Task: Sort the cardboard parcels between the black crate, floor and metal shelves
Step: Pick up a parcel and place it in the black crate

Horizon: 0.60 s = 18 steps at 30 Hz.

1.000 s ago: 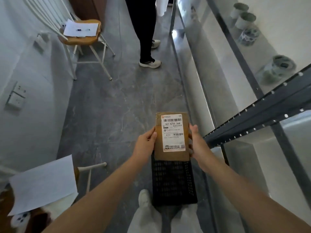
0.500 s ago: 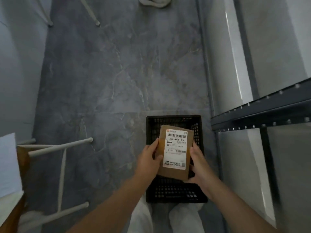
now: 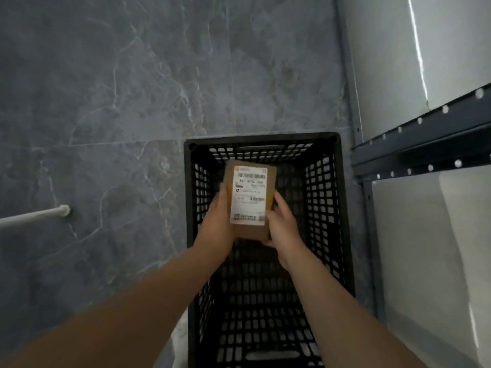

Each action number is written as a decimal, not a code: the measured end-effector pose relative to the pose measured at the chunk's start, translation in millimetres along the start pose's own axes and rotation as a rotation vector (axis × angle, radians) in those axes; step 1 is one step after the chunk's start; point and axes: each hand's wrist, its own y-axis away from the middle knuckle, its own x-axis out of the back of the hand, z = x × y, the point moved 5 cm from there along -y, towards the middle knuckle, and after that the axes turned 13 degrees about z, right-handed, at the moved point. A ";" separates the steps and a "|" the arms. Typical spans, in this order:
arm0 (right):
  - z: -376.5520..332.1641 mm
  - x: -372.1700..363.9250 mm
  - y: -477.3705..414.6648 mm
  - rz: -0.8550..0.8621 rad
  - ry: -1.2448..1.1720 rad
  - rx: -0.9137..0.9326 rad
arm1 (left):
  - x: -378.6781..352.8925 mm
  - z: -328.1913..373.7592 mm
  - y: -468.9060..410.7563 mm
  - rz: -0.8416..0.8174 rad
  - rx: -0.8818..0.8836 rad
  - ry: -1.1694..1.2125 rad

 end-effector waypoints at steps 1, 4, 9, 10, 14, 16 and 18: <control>-2.0 -11.7 -11.6 -0.017 0.022 0.029 | -2.8 -11.6 -12.6 0.028 0.067 0.002; -4.8 -44.3 -30.3 -0.051 0.117 0.145 | -8.7 -28.8 -29.2 0.074 0.203 -0.020; 10.2 -50.3 -32.1 -0.056 0.096 0.232 | -22.3 -39.8 -26.9 0.091 0.091 -0.140; 10.6 -48.0 -32.2 -0.065 0.084 0.231 | -24.4 -39.9 -23.1 0.047 0.091 -0.238; -6.1 -50.8 -29.1 -0.097 0.170 0.246 | -21.8 -27.6 -15.4 0.015 -0.006 -0.508; -25.3 -49.5 -15.5 -0.080 0.306 0.308 | -16.5 -9.5 -11.2 -0.016 -0.035 -0.595; -52.7 -40.8 8.5 -0.059 0.386 0.367 | -4.1 21.0 -7.6 -0.041 -0.067 -0.647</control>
